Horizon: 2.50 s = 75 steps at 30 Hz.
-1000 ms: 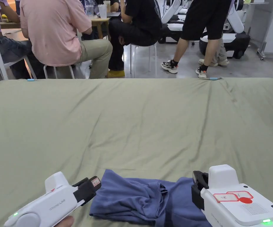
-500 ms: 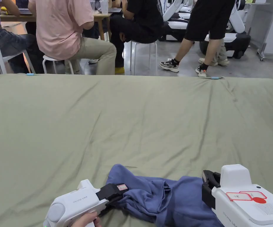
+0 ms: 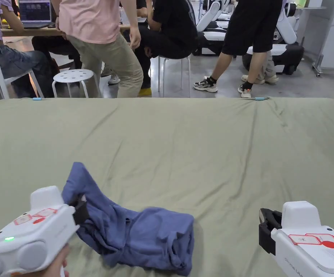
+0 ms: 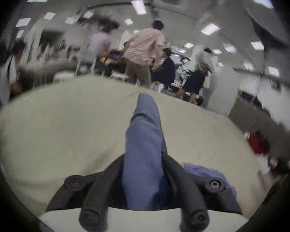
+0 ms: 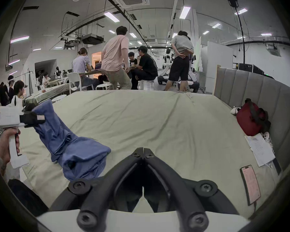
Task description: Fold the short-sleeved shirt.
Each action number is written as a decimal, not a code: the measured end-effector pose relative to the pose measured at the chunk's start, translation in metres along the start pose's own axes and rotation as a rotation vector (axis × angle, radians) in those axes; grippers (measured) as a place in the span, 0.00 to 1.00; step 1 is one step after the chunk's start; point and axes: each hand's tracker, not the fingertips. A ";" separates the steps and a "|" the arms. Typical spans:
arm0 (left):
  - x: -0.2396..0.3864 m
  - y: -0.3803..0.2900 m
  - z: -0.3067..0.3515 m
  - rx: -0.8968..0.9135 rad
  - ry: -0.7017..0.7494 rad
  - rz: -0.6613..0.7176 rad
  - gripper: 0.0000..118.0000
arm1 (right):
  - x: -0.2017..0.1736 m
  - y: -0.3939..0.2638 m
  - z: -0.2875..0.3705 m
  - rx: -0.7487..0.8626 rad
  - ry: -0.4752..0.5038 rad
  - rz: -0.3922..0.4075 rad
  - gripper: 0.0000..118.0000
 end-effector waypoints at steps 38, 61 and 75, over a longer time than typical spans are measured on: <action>0.143 -0.093 -0.059 -0.477 -0.505 0.110 0.00 | -0.048 0.004 -0.055 -0.120 0.150 0.076 0.00; -0.012 -0.102 -0.132 -0.645 -0.762 0.790 0.49 | -0.100 -0.028 -0.145 -0.371 0.209 0.029 0.00; -0.116 -0.031 -0.076 -0.434 -0.439 0.586 0.25 | -0.224 0.024 -0.128 -0.198 0.379 0.251 0.00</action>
